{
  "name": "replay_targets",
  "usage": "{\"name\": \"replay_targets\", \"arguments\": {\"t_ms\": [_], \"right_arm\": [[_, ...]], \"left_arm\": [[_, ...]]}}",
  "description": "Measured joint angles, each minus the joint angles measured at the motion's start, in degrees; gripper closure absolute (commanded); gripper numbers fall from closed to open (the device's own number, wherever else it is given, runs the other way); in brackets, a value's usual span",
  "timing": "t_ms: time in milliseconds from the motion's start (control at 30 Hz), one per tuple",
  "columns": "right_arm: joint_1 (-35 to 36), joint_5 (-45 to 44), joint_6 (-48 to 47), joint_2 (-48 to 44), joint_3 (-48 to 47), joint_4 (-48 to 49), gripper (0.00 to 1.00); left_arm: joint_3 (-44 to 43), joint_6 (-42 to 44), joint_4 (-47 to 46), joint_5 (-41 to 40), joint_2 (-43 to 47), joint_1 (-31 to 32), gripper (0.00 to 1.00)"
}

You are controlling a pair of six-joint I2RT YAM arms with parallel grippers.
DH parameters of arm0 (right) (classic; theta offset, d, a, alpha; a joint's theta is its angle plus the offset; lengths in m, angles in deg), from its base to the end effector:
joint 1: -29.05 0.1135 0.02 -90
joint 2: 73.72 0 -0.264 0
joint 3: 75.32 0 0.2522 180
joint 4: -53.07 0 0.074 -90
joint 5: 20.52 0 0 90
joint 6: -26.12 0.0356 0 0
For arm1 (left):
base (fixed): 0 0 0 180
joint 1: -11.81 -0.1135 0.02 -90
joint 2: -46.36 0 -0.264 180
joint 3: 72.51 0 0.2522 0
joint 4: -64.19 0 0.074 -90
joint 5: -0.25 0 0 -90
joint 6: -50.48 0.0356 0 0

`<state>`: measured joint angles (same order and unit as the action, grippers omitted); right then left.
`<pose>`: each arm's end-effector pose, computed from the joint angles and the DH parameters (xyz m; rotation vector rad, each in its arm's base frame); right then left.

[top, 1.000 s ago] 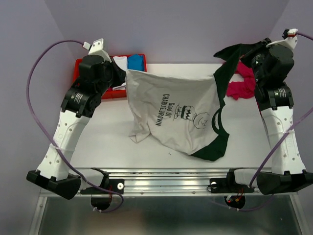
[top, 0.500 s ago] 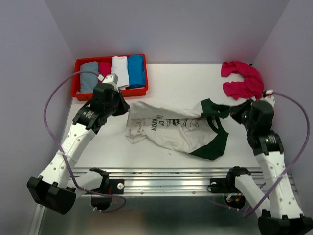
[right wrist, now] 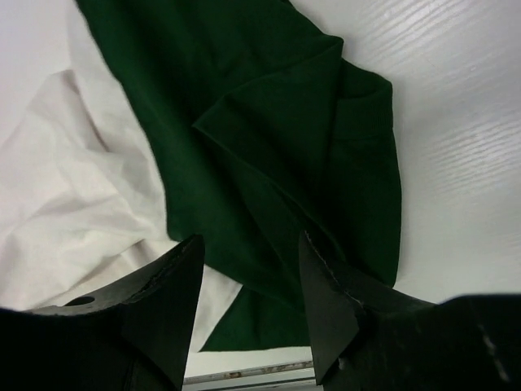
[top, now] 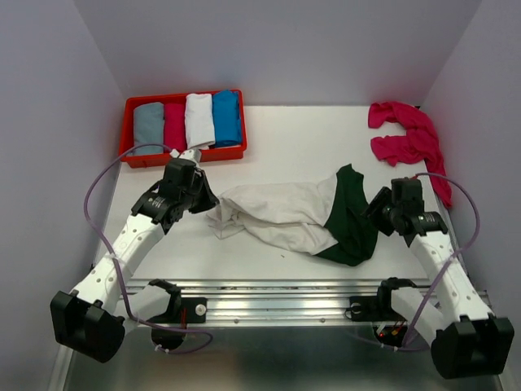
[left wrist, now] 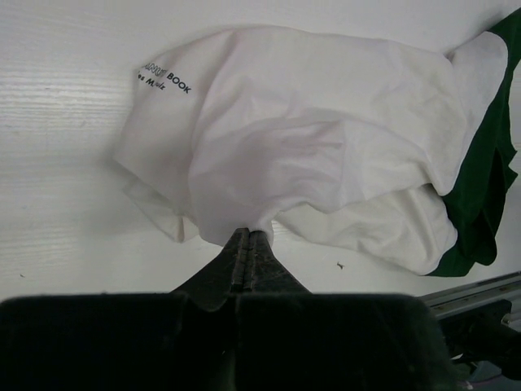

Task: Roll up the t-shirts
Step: Flatten out the T-shirt at the center of the board.

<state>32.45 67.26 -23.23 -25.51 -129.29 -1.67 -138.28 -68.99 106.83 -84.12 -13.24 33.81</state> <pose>0.1667 0.0085 0.2530 0.7984 2.3136 0.2994 0.2074 -0.0876 0.3033 -0.0917 2.2695 -0.5979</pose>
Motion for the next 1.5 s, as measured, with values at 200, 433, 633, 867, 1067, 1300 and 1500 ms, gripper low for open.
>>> {"name": "replay_targets", "arguments": {"t_ms": [200, 433, 633, 867, 1067, 1300, 1500], "right_arm": [[0.0, 0.1, -2.8, 11.7, 0.3, 3.5, 0.38], [0.0, 1.0, -5.1, 19.0, 0.6, 6.1, 0.36], [1.5, 1.2, -6.0, 22.7, 0.7, 7.4, 0.52], [2.4, 1.2, -5.9, 24.8, 0.7, 9.3, 0.99], [2.4, 0.9, -5.8, 26.0, -14.7, 9.0, 0.99], [2.4, 0.4, -3.9, 17.9, -25.9, 18.7, 0.97], [2.4, 2.2, 1.5, -1.2, -2.9, 25.0, 0.19]], "left_arm": [[0.3, -0.9, -0.7, 0.0, 1.2, 0.0, 1.0], [1.0, -1.3, -1.4, 0.6, 1.1, 0.0, 1.0], [1.0, -1.3, -1.6, -0.3, 0.1, 0.0, 1.0], [-3.0, -1.2, -0.4, -2.8, -2.8, -0.5, 1.0], [-11.7, 0.2, 1.0, -3.3, -6.7, -5.7, 1.0], [-23.0, 2.6, 1.4, -2.2, -7.4, -18.8, 1.0], [-15.1, 2.7, -3.0, 2.5, -1.7, -20.2, 1.0]]}}
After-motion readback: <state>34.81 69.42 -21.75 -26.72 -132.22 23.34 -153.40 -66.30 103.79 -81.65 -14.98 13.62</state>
